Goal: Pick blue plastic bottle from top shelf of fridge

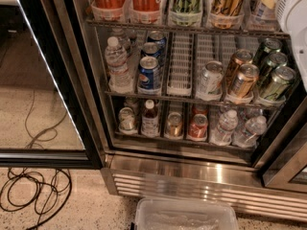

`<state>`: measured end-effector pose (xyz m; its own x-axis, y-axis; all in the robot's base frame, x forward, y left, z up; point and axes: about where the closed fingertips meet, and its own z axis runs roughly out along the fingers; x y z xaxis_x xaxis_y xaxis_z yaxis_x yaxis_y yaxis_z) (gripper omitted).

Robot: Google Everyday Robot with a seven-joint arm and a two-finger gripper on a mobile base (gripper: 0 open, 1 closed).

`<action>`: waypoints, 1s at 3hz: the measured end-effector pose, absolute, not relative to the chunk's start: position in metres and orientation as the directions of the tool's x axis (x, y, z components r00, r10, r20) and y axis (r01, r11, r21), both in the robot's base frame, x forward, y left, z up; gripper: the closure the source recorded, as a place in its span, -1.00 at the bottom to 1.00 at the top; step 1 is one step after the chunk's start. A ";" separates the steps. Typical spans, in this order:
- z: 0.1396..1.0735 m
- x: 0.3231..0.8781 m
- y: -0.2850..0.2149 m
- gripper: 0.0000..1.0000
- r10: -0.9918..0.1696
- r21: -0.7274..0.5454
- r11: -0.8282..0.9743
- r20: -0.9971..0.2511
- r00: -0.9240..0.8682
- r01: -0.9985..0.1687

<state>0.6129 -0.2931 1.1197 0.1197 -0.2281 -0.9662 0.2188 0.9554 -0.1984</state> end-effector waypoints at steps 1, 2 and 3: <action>1.141 0.602 -0.294 1.00 -0.182 -0.151 0.971 -0.970 0.161 0.188; 1.156 0.593 -0.293 1.00 -0.134 -0.106 0.983 -0.972 0.191 0.150; 1.156 0.579 -0.288 1.00 -0.058 -0.046 0.996 -0.984 0.170 0.077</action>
Offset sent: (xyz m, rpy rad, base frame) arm -0.0326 -0.0067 0.0422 0.1404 -0.0859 0.1351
